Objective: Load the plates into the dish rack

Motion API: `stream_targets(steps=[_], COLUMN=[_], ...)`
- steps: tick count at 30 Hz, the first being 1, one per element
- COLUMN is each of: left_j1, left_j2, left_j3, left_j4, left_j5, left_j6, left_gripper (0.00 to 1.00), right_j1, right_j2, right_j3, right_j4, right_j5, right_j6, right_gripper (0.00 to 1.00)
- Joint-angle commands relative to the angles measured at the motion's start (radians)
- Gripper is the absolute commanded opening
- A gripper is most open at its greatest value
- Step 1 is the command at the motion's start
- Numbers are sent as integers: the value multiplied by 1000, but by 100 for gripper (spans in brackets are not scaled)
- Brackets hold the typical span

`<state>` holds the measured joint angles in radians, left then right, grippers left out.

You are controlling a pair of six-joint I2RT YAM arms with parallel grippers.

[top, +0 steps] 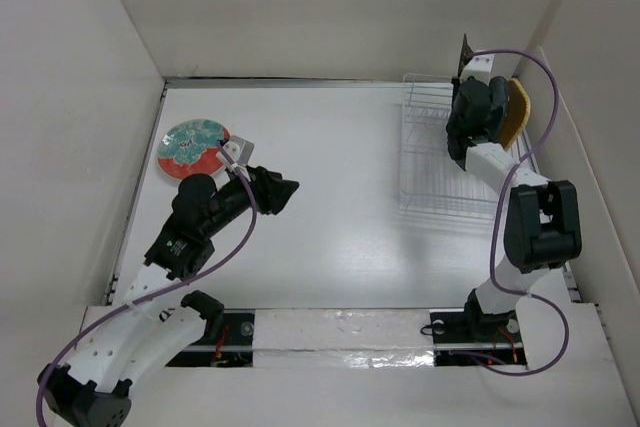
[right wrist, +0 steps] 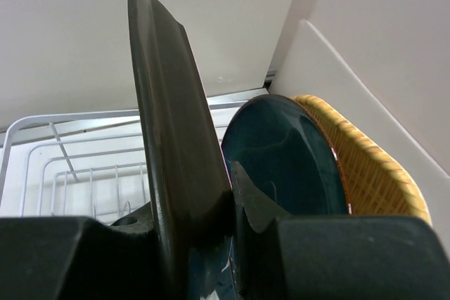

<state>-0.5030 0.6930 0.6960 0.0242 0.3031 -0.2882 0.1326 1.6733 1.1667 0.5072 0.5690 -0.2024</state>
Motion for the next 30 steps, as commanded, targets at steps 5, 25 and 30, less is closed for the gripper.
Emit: stream_targets(steps=[5,25,30], left_j1=[-3,-3,-3], left_j2=[10,29,43], left_j3=[20,19,20], left_j4=[31,37,39], left_j5=[-10,-15,-13], left_j6=[15,9,3], left_gripper=[49,48,42], right_j1=[7,35,35], right_j2=[5,69,57], right_j3=[-41,-205,-249], right_j4=[292,311,281], right_j5=[8,65,100], right_j6=[46,276,380], right_gripper=[0,0,0])
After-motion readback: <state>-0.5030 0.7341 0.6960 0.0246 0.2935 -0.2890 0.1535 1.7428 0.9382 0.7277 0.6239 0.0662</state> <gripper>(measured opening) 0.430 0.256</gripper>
